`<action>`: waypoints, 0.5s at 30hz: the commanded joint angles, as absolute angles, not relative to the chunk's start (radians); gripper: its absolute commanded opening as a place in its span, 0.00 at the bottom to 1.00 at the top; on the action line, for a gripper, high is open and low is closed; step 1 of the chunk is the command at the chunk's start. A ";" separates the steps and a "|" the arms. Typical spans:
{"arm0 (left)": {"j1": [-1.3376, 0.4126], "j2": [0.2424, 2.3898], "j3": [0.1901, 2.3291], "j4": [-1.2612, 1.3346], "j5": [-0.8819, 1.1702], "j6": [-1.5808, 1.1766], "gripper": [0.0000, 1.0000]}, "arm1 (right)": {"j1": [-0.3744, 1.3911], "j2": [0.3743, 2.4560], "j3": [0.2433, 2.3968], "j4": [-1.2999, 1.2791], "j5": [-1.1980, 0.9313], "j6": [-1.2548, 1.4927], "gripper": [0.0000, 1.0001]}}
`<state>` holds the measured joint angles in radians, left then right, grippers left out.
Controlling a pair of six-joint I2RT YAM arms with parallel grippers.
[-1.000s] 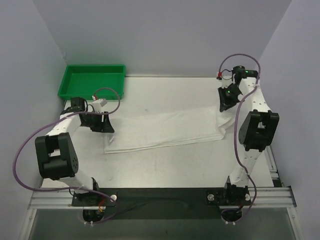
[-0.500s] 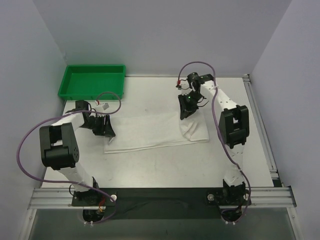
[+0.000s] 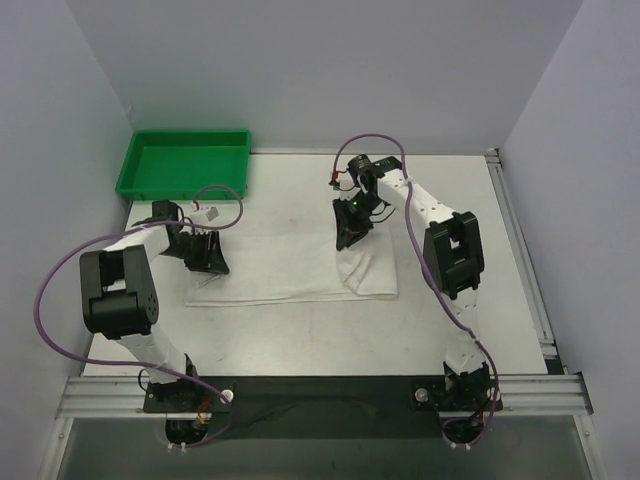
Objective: Roll the towels
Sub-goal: Fold the towel
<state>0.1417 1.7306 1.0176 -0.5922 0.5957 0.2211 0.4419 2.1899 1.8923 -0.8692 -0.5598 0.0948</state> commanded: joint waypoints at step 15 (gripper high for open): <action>0.126 1.801 1.058 -0.589 0.529 0.202 0.40 | 0.509 2.161 1.940 -0.904 -0.724 0.218 0.00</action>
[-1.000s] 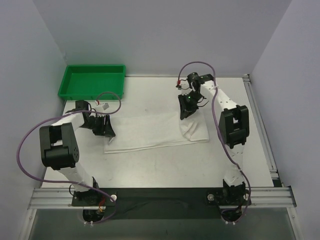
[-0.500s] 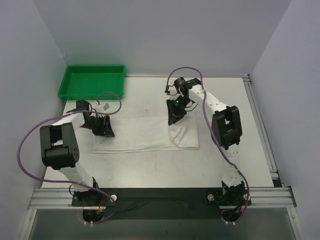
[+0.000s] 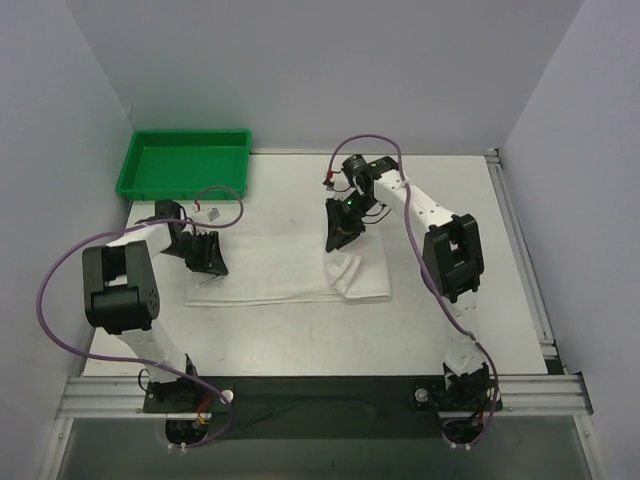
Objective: Roll the towels
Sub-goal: Fold the towel
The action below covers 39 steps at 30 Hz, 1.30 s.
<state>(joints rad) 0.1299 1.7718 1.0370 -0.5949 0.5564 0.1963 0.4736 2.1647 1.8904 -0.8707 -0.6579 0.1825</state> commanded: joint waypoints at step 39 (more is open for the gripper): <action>-0.364 1.914 1.322 -0.387 0.707 0.009 0.50 | 0.241 2.312 1.944 -0.779 -0.635 0.019 0.28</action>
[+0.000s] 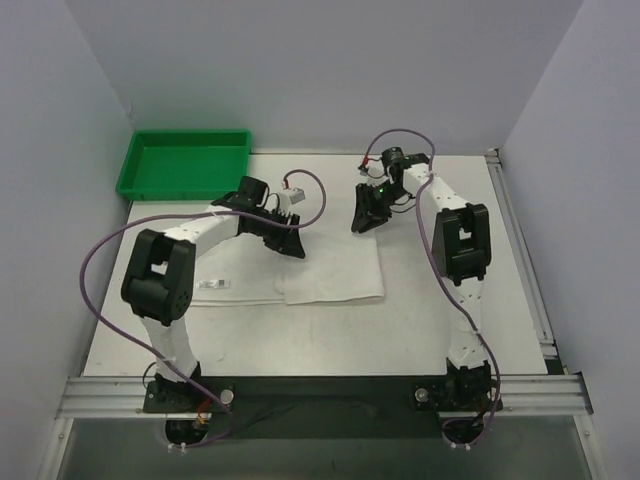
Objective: Roll the towels
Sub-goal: Fold the towel
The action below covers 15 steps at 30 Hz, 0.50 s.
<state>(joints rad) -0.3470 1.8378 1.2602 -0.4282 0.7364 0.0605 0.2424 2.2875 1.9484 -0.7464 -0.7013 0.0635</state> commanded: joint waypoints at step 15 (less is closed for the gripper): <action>-0.296 1.732 1.259 -0.625 0.574 0.164 0.56 | 0.047 2.010 1.442 -1.159 -0.806 -0.289 0.22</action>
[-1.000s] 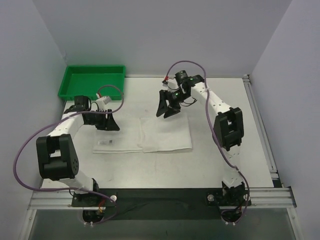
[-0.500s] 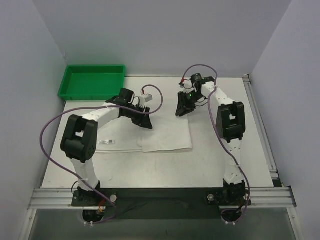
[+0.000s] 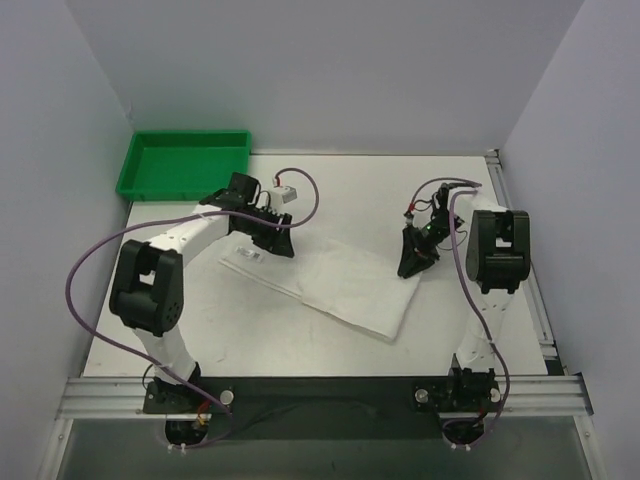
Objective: Roll the towels
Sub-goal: Fold the towel
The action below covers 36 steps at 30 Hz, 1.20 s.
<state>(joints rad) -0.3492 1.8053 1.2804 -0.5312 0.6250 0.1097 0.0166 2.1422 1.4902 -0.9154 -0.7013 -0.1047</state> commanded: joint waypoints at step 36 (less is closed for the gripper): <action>-0.204 2.265 2.018 -0.555 0.894 -0.027 0.68 | 0.331 2.044 1.302 -0.681 -1.230 0.097 0.35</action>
